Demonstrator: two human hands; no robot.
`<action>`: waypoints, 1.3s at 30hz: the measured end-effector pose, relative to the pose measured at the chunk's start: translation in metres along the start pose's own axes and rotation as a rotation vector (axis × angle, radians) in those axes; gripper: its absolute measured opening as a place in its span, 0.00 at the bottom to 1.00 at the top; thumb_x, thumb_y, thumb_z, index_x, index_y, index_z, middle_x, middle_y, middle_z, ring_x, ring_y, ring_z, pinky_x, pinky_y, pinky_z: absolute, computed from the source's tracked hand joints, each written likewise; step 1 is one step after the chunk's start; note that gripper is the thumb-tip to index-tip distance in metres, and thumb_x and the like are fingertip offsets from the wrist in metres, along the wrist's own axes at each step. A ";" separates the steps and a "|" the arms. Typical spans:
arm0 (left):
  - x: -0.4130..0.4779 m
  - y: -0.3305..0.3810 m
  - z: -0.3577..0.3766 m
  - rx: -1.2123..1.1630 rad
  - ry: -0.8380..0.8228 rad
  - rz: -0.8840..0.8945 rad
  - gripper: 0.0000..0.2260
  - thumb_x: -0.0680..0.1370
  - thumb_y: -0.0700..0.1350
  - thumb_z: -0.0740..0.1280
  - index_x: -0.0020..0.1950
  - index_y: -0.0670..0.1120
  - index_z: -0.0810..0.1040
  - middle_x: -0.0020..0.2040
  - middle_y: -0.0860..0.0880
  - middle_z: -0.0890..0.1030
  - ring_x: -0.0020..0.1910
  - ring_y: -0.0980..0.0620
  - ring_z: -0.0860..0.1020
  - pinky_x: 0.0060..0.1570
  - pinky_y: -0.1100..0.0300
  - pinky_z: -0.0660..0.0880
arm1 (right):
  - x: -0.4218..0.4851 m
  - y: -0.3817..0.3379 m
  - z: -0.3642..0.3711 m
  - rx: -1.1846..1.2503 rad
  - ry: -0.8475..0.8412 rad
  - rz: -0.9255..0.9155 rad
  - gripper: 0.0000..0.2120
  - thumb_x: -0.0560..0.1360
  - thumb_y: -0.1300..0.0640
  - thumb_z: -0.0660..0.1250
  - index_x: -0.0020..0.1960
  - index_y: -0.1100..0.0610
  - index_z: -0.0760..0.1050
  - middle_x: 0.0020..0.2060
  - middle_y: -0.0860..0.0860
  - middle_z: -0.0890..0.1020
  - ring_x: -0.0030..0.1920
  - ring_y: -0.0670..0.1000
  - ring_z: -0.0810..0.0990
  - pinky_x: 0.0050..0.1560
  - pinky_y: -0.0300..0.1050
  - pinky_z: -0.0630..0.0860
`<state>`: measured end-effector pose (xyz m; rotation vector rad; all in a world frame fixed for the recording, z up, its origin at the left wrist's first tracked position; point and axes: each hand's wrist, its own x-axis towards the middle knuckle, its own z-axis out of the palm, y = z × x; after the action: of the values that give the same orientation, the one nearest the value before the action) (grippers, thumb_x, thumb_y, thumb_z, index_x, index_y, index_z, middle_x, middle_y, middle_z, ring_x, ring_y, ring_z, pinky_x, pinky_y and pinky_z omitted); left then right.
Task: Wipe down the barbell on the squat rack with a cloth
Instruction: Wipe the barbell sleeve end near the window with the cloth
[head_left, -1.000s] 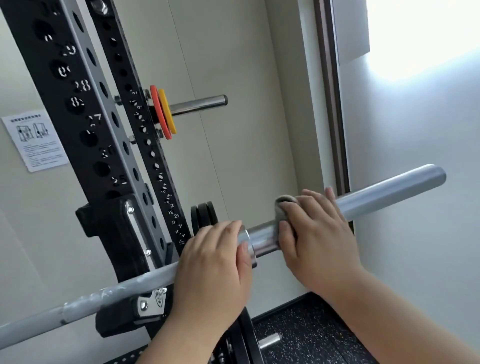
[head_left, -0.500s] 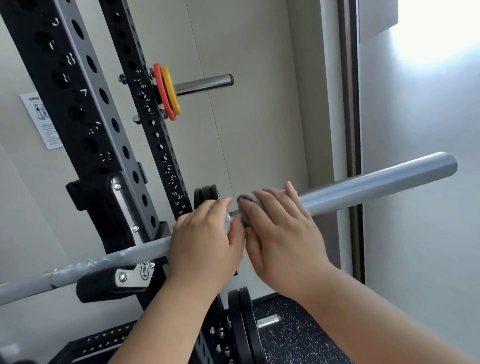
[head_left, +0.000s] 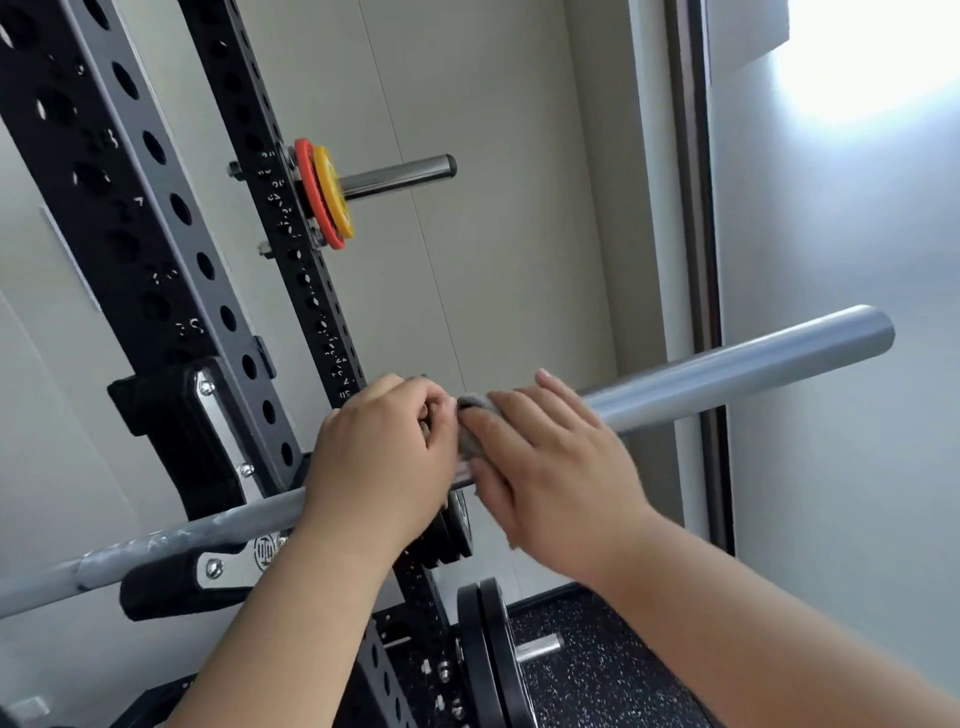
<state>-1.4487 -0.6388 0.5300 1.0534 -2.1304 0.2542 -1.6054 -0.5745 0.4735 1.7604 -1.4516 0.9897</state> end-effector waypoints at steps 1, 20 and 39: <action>-0.002 0.001 0.004 0.018 -0.025 0.016 0.15 0.83 0.57 0.57 0.47 0.55 0.81 0.47 0.58 0.79 0.48 0.51 0.77 0.52 0.48 0.77 | 0.001 0.013 -0.003 -0.018 0.000 0.044 0.14 0.82 0.50 0.60 0.61 0.52 0.80 0.54 0.49 0.83 0.55 0.53 0.81 0.74 0.54 0.67; 0.012 0.032 -0.001 0.187 0.018 0.114 0.21 0.83 0.56 0.54 0.34 0.51 0.71 0.35 0.54 0.77 0.38 0.49 0.75 0.45 0.52 0.70 | -0.002 0.026 -0.012 -0.063 0.062 0.148 0.12 0.79 0.51 0.60 0.51 0.53 0.81 0.46 0.50 0.82 0.46 0.56 0.78 0.62 0.54 0.72; -0.004 0.057 0.028 0.340 -0.013 0.143 0.22 0.82 0.57 0.48 0.42 0.52 0.79 0.33 0.54 0.81 0.32 0.48 0.78 0.41 0.52 0.75 | -0.007 0.088 -0.039 -0.181 0.166 0.454 0.11 0.76 0.51 0.60 0.44 0.52 0.80 0.39 0.49 0.80 0.44 0.58 0.78 0.64 0.54 0.72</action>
<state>-1.5045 -0.6129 0.5150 1.0910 -2.2260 0.7000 -1.6985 -0.5544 0.4888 1.2129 -1.8093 1.1554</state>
